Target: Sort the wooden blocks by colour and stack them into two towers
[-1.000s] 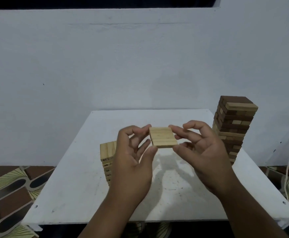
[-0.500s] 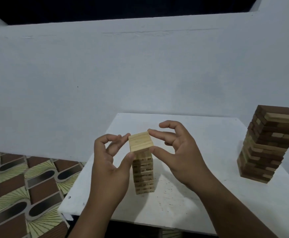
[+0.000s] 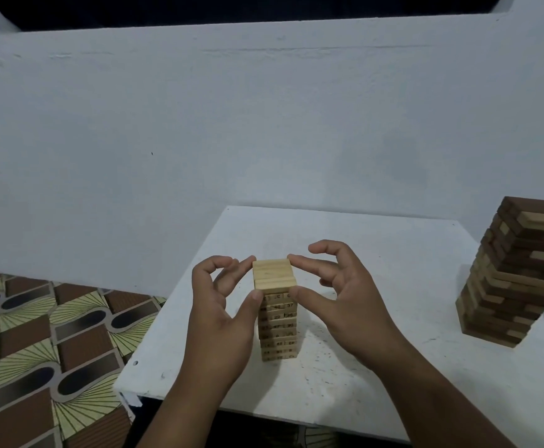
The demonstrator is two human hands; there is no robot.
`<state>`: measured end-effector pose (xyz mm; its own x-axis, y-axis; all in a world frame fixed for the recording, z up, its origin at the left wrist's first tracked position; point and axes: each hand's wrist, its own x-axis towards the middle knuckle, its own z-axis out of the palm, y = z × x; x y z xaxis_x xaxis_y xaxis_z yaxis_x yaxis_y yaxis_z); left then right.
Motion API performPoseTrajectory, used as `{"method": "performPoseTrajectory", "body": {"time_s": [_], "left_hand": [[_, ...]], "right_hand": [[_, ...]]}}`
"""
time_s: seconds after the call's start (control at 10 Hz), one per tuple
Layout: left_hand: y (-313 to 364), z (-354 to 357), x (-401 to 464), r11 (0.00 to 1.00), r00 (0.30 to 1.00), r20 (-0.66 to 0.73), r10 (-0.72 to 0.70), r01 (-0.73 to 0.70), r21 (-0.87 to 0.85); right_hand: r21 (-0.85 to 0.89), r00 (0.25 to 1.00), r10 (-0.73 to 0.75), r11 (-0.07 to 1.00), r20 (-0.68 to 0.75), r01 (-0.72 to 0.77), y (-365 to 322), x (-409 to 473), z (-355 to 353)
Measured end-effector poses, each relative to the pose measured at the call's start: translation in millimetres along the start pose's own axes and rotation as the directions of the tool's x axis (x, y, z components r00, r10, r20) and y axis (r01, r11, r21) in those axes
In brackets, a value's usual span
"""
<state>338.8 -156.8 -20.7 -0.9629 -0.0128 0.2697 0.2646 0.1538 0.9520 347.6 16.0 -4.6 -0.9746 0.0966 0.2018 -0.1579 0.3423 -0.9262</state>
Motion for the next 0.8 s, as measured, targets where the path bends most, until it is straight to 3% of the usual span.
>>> {"method": "performPoseTrajectory", "body": {"time_s": [0.8], "left_hand": [[-12.7,-0.5,-0.6,0.998,1.000,-0.007,0.019,-0.019,-0.062]], "right_hand": [[0.003,1.000,0.020,1.000,-0.002,-0.020,12.6,3.2,1.0]]}}
